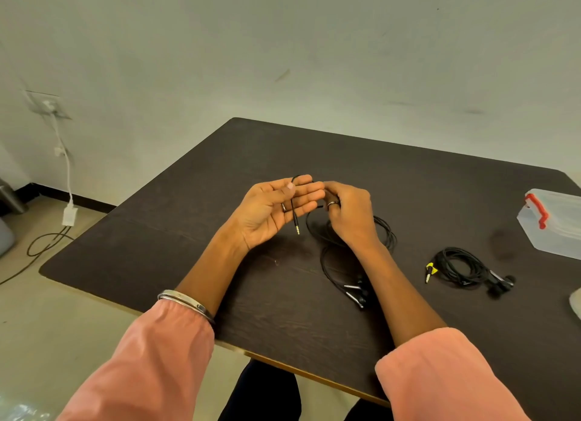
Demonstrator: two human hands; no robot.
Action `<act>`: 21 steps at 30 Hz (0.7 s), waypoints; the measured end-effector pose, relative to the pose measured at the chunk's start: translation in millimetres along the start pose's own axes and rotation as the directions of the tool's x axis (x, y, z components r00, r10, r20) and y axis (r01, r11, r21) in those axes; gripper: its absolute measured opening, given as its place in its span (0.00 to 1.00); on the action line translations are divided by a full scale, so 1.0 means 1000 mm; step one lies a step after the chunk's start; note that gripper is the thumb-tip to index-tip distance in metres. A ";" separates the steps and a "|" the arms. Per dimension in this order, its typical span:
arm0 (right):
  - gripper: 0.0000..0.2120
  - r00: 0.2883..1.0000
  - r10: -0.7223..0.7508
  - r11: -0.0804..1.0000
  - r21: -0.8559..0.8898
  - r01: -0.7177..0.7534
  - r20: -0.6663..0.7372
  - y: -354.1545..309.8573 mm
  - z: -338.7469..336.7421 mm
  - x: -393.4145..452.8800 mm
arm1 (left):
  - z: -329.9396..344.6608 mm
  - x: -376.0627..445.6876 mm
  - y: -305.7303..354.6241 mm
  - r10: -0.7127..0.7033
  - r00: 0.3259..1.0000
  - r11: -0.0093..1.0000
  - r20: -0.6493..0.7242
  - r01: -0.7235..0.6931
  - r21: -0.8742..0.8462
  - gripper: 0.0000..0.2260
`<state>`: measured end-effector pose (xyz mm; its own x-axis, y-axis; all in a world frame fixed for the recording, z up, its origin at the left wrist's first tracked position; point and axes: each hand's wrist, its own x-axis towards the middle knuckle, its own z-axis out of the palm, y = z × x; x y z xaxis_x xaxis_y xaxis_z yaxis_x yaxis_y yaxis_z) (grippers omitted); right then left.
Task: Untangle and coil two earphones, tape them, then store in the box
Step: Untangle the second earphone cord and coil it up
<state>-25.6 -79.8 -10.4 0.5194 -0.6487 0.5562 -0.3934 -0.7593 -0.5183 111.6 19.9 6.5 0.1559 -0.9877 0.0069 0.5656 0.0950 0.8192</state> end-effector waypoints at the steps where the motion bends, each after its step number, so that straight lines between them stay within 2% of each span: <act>1: 0.13 1.000 -0.009 1.000 0.004 0.009 0.006 0.001 0.000 0.000 | 0.000 0.000 0.000 -0.001 1.000 1.000 -0.007 0.001 -0.003 0.15; 7: 0.13 0.999 -0.019 0.999 -0.025 0.020 0.033 -0.001 -0.001 0.001 | -0.001 0.000 0.000 0.027 0.999 1.000 -0.024 -0.027 -0.011 0.13; 10: 0.12 0.980 -0.041 0.993 -0.103 0.062 0.193 -0.006 -0.002 0.002 | -0.003 0.002 -0.001 0.074 0.995 0.994 -0.069 -0.079 -0.075 0.12; 13: 0.14 0.925 -0.133 0.961 -0.182 0.209 0.357 -0.019 -0.003 0.001 | -0.007 0.006 -0.001 0.147 0.977 0.977 -0.155 -0.168 -0.131 0.13; 17: 0.11 0.863 -0.194 0.914 -0.233 0.332 0.466 -0.038 -0.002 -0.003 | -0.013 0.011 0.001 0.243 0.931 0.953 -0.272 -0.282 -0.111 0.14; 21: 0.09 0.819 -0.226 0.905 -0.198 0.376 0.527 -0.044 -0.004 -0.003 | -0.017 0.014 0.001 0.289 0.907 0.952 -0.306 -0.306 -0.006 0.16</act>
<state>-12.7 -44.8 13.1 0.9142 -0.3337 0.2302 -0.3105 -0.9414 -0.1315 128.1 8.1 -2.9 0.5532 -0.8303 0.0675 0.4956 0.3933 0.7744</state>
